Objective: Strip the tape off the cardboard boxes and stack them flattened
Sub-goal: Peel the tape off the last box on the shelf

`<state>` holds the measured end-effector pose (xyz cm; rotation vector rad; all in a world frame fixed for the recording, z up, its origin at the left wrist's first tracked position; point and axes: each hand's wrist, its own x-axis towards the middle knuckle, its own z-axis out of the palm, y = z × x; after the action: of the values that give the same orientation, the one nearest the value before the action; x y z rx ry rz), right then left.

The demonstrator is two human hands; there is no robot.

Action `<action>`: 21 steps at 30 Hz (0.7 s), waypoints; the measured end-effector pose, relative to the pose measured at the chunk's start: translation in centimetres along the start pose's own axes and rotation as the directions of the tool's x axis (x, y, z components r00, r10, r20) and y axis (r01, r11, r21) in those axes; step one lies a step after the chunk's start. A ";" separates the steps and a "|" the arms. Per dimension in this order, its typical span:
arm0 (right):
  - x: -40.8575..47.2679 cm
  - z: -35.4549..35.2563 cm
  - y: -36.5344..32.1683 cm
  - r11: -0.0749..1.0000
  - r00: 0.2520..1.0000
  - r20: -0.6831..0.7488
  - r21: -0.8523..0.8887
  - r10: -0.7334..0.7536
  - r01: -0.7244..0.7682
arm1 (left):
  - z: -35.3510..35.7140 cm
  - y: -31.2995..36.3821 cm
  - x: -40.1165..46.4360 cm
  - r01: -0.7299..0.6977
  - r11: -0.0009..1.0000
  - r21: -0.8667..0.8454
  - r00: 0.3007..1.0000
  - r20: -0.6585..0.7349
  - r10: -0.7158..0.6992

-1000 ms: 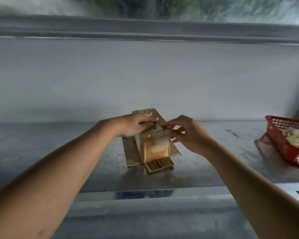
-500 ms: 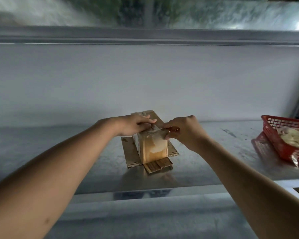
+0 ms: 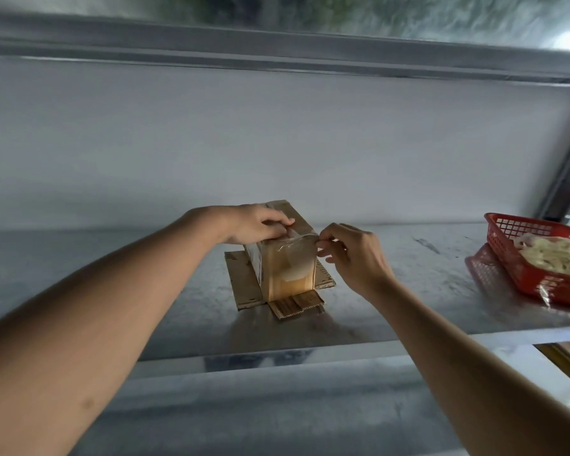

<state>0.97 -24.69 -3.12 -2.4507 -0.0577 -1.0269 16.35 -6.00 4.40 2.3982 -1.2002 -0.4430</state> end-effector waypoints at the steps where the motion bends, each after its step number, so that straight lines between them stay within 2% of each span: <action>1: 0.3 -0.3 0.0 0.999 0.999 0.031 -0.028 -0.043 0.044 | -0.1 0.0 0.1 0.003 1.000 0.000 1.000 0.004 -0.003; 5: 1.6 -1.5 -0.4 0.957 0.976 0.167 -0.231 -0.137 0.174 | -0.1 0.0 0.1 0.005 1.000 0.028 1.000 0.021 -0.006; 9: 2.4 -2.8 -1.7 0.851 0.914 0.349 -0.397 -0.204 0.342 | -0.1 0.2 0.2 0.002 0.996 0.086 0.999 0.047 -0.006; 14: 2.8 -4.2 -3.5 0.708 0.853 0.497 -0.547 -0.156 0.448 | -0.1 0.5 0.3 0.004 0.979 0.202 0.999 0.046 -0.013; 16: 3.0 -4.6 -4.3 0.676 0.845 0.515 -0.572 -0.144 0.464 | 0.1 0.6 0.3 -0.006 0.963 0.269 0.999 0.033 -0.003; 18: 3.5 -4.7 -5.0 0.703 0.863 0.476 -0.555 -0.170 0.445 | 0.3 0.6 0.3 -0.012 0.955 0.295 0.999 0.035 0.002; 21: 3.8 -4.6 -5.6 0.845 0.908 0.370 -0.407 -0.196 0.348 | 0.7 0.8 0.4 -0.037 0.960 0.276 0.999 0.033 0.029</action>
<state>-0.58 -22.31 4.59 -3.1099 -0.3130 -0.8158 15.68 -6.90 4.15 2.6074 -1.3934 -0.3172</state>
